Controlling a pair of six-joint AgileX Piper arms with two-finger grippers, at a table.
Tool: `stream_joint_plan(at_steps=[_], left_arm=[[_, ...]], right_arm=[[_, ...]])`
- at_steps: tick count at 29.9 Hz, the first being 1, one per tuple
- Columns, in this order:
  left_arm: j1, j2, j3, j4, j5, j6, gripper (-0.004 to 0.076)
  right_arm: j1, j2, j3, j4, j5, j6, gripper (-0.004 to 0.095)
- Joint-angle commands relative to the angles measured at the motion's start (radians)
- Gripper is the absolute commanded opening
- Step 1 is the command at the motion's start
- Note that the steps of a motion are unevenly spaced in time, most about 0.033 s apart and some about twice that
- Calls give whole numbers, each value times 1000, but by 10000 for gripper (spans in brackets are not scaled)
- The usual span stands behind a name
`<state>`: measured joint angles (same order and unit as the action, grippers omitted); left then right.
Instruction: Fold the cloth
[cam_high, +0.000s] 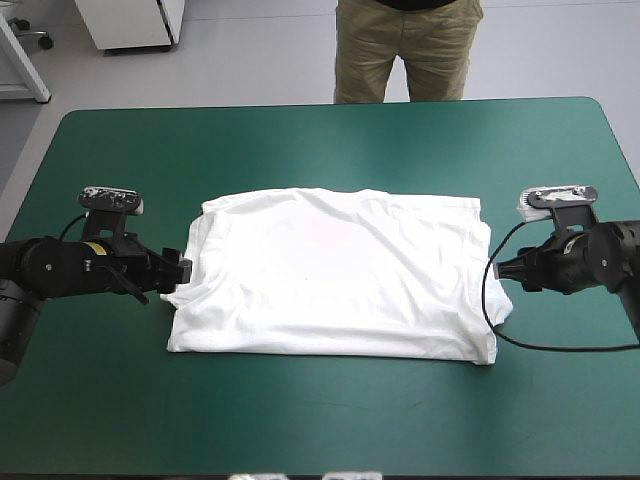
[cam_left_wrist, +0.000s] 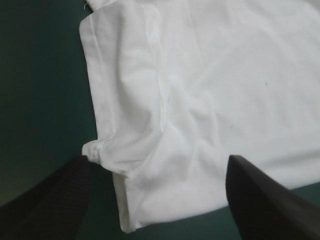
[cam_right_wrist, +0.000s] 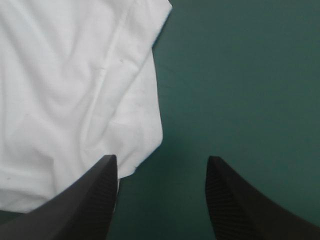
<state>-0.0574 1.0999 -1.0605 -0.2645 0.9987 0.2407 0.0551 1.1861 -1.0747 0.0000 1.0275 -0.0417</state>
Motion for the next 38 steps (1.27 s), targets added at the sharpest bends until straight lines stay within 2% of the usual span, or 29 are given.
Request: stream_joint_plan(at_steps=[1,4,8,22,25,28,29,38], left_arm=[[0,-17,-35,-16,-33,-12,546],[0,-17,-35,-16,-40,-12,546],[0,-17,-35,-16,-62,-12,546],[0,-17,-35,-16,-64,-12,546],[0,-17,-35,-14,-64,-12,546],[0,-17,-35,-14,-61,-12,546],[0,-17,-35,-14,-61,-12,546],[0,-17,-35,-10,-63,-12,546]], right_arm=[[-49,59,-6,29,-46,-37,461],[-57,127,4,61,-58,-64,398],[-57,219,4,114,-62,-95,397],[-57,455,4,119,-62,-115,385],[-57,466,4,158,-37,-158,264],[-57,459,4,197,-27,-199,19],[-57,453,4,200,-27,-200,-12],[-57,388,4,219,-39,-195,-17]])
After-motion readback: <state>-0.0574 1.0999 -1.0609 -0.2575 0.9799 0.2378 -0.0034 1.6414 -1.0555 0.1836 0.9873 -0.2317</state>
